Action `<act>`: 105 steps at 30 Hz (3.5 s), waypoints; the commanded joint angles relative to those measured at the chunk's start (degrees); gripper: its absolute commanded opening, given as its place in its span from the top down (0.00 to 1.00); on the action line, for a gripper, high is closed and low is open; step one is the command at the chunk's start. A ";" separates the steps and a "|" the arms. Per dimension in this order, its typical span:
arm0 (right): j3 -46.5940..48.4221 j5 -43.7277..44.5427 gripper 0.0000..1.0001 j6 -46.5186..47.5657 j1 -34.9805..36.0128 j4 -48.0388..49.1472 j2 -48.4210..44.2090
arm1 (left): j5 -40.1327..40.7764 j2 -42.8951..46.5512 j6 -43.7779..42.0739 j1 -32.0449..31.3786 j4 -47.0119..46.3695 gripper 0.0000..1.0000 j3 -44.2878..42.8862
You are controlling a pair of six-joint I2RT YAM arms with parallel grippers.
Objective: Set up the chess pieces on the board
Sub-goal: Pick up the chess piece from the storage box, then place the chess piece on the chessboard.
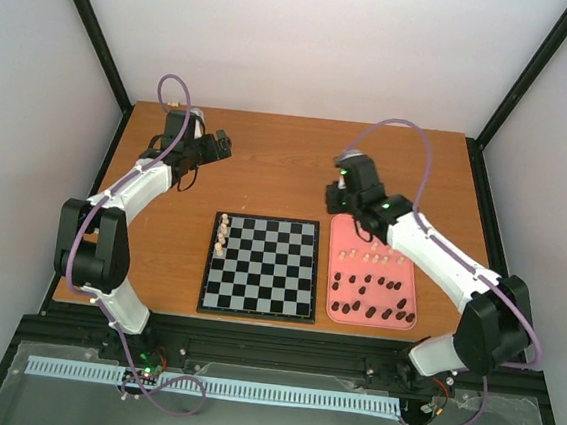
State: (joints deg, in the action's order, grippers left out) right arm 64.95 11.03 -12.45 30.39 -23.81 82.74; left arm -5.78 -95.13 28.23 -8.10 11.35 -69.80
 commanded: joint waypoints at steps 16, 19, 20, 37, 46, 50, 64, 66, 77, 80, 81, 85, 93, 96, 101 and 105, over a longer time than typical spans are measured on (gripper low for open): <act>26.63 3.13 0.95 3.59 35.61 -17.79 25.37 | 1.23 -0.36 -0.56 0.28 0.60 0.00 -2.95; 28.59 2.70 0.95 3.83 37.08 -18.45 27.37 | 1.46 -0.65 -0.63 0.28 0.60 0.01 -2.97; 29.02 2.72 0.95 3.88 37.49 -18.42 28.04 | 1.54 -0.63 -0.59 0.28 0.60 0.00 -2.97; 36.96 1.14 0.94 5.41 39.48 -17.86 38.42 | 2.10 -0.58 -0.62 0.28 0.25 0.00 -2.71; 40.33 0.20 0.94 6.25 39.57 -18.44 41.77 | 2.14 -0.64 -0.72 0.28 0.25 0.00 -2.71; 41.68 0.22 0.94 6.51 39.57 -18.89 43.16 | 2.20 -0.67 -0.71 0.27 0.25 0.00 -2.71; 43.01 0.81 0.93 7.33 39.39 -18.47 45.09 | 2.27 -0.52 -0.80 0.27 0.25 0.00 -2.70; 43.12 0.98 0.93 7.43 39.32 -18.46 45.26 | 2.22 -0.58 -0.76 0.28 0.25 0.00 -2.71; 43.00 0.82 0.93 7.61 38.47 -17.89 45.95 | 2.37 -0.79 -0.81 0.26 -0.01 0.00 -2.71; 42.89 1.18 0.92 7.61 38.17 -17.61 46.25 | 2.34 -0.88 -0.85 0.28 0.03 0.00 -2.70; 42.89 1.20 0.92 7.72 38.16 -17.52 46.31 | 2.37 -0.86 -0.89 0.26 -0.06 0.00 -2.66; 42.95 1.36 0.92 7.77 38.00 -17.33 46.50 | 2.36 -1.03 -0.85 0.25 -0.01 0.00 -2.79; 43.08 0.89 0.91 7.96 37.85 -17.73 46.74 | 2.44 -1.14 -0.91 0.28 -0.02 0.00 -2.84; 43.01 0.41 0.89 8.04 37.83 -17.94 46.55 | 2.44 -1.19 -0.89 0.27 -0.02 0.00 -2.82; 42.37 -0.49 0.85 8.19 37.90 -17.87 45.78 | 2.44 -1.13 -0.89 0.28 -0.01 0.00 -2.72; 41.59 -1.57 0.81 8.36 37.90 -17.43 44.96 | 2.46 -1.17 -0.89 0.28 -0.02 0.00 -2.71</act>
State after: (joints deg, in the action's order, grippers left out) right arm 106.61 11.09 -4.86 68.45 -41.34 128.38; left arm -4.03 -95.59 28.21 -8.10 11.62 -70.02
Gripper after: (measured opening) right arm 0.172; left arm 0.998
